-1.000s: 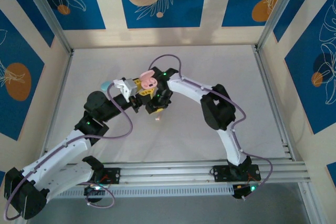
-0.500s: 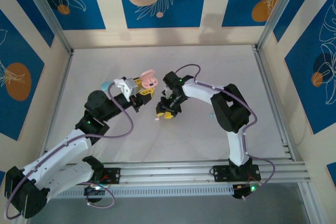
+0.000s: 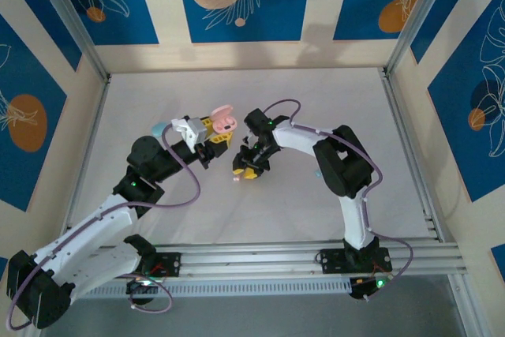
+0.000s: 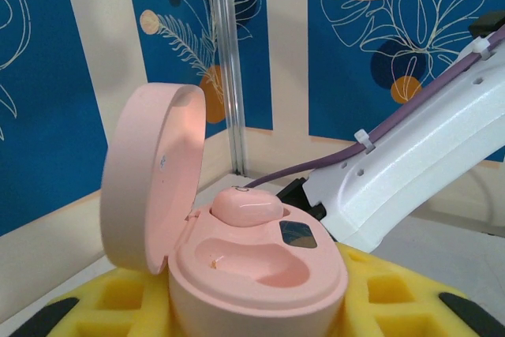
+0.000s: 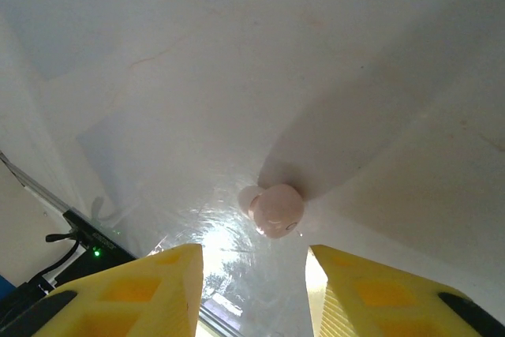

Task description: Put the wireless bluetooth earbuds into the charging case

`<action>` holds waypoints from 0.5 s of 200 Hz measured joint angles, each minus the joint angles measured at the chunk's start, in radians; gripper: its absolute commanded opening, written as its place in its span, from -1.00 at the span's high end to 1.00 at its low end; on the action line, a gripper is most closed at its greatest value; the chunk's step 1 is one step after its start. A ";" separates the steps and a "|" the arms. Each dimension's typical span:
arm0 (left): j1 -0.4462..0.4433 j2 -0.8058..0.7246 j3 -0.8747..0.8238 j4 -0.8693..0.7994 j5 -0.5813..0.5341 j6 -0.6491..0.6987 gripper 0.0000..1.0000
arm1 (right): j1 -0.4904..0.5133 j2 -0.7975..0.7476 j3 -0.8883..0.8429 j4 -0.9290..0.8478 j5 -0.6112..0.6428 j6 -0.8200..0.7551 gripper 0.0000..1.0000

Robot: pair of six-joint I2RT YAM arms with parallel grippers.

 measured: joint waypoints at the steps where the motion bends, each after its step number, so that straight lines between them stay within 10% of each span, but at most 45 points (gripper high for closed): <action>1: 0.000 0.000 0.000 0.000 0.000 0.000 0.27 | 0.000 0.001 0.000 0.000 0.000 0.000 0.22; 100: 0.000 0.000 0.000 0.000 0.000 0.000 0.27 | 0.002 0.043 0.006 0.018 -0.007 0.004 0.33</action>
